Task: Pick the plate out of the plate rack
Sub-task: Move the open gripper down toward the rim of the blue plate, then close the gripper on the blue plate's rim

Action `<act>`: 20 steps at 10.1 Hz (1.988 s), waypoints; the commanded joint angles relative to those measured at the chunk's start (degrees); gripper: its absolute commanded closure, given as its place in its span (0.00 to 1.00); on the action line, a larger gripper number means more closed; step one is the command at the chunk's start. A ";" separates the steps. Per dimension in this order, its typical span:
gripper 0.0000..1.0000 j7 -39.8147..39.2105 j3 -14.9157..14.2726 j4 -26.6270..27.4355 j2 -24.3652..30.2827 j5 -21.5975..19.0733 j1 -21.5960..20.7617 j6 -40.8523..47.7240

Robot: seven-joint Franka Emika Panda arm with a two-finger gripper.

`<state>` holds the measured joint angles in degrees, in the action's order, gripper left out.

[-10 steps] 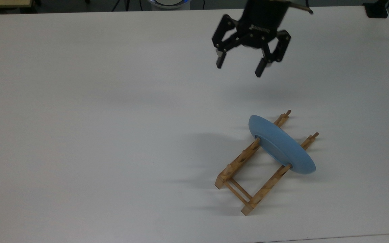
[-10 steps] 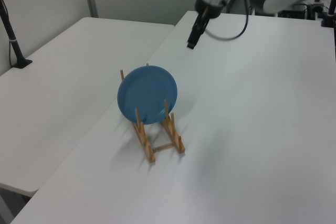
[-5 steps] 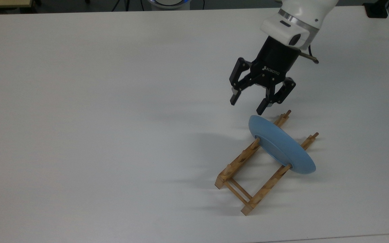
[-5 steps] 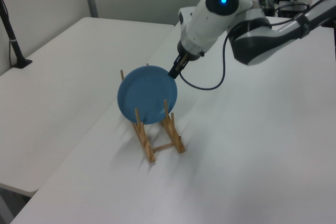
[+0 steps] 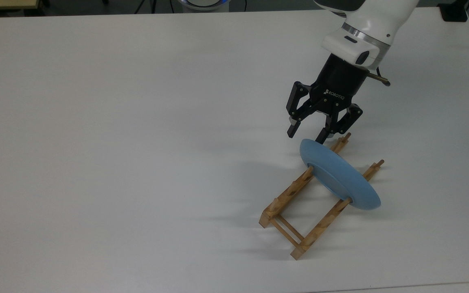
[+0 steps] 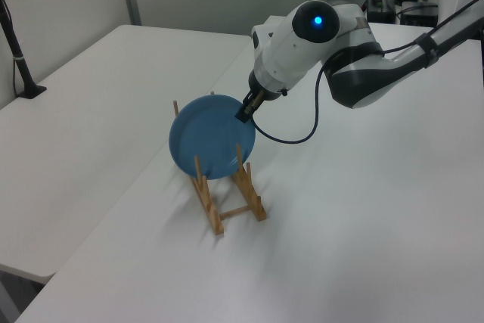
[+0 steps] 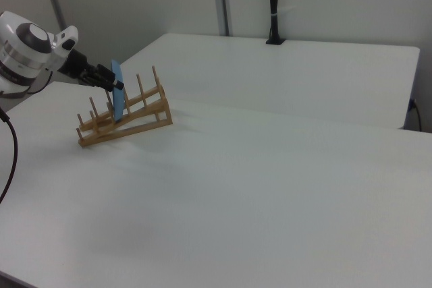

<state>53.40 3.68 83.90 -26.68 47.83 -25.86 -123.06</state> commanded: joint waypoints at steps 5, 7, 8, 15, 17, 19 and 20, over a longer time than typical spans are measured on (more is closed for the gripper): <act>0.89 1.27 -0.78 -0.84 -0.39 3.41 -1.83 -0.43; 0.99 1.27 -0.87 -0.84 -0.04 3.68 -1.91 -0.25; 1.00 1.27 -0.78 -0.84 0.48 4.63 -1.91 -0.08; 0.90 1.09 -0.87 -0.76 -0.04 4.82 -1.30 -0.34; 0.99 0.91 -0.95 -0.67 -0.04 4.91 -1.21 -0.43; 1.00 0.04 -0.95 -0.67 0.13 4.73 -1.21 -0.34; 1.00 -0.14 -1.13 -0.67 0.83 4.64 -1.21 -0.25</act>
<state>53.41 3.00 83.03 -26.80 51.19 -26.95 -123.06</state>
